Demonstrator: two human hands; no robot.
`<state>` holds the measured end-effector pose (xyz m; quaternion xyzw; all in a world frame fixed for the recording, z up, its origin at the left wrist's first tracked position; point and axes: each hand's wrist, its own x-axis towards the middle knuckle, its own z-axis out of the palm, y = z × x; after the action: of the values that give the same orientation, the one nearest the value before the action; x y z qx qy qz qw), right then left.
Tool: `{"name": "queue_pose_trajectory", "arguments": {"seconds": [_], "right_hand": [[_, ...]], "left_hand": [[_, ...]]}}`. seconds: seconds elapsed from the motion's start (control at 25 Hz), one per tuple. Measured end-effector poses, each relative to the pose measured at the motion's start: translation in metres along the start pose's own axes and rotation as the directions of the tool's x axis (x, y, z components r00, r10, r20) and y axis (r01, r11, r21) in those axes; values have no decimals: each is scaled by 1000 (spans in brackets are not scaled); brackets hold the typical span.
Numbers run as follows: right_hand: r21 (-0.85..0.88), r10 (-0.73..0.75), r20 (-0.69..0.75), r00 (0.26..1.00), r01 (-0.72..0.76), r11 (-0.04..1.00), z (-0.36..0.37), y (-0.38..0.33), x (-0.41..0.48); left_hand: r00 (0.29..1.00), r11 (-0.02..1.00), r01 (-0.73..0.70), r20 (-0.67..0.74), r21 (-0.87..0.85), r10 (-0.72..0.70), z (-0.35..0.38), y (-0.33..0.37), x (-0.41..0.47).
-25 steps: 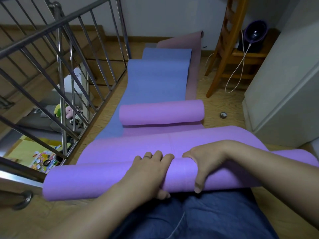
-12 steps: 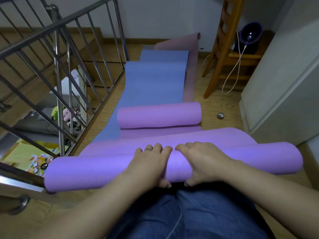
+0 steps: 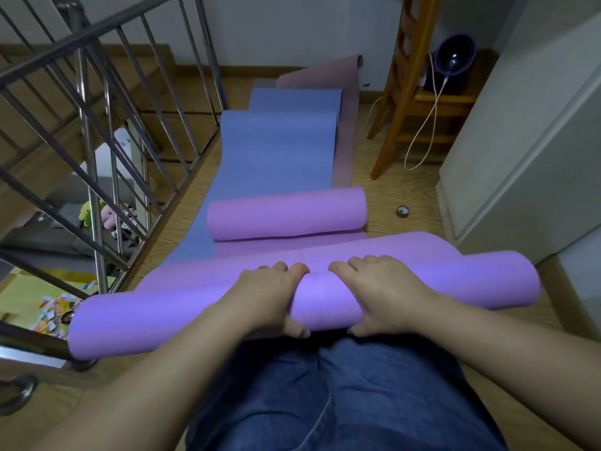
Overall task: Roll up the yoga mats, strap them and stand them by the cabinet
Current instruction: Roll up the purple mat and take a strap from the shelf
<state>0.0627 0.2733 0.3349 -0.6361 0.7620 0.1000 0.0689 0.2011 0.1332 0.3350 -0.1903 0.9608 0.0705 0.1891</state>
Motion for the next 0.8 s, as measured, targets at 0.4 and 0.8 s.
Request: {"name": "queue_pose_trajectory", "arguments": {"seconds": [0.4,0.8], "right_hand": [[317,-136,493,859,-31,948,-29,5,7],[13,-36,282,959,33,999,-28,-13,-10]], "left_hand": [[917,949,-35,368,-314,155,-24,-3,-12],[992,993,-2,-127,119,17,16,25,-33]]}}
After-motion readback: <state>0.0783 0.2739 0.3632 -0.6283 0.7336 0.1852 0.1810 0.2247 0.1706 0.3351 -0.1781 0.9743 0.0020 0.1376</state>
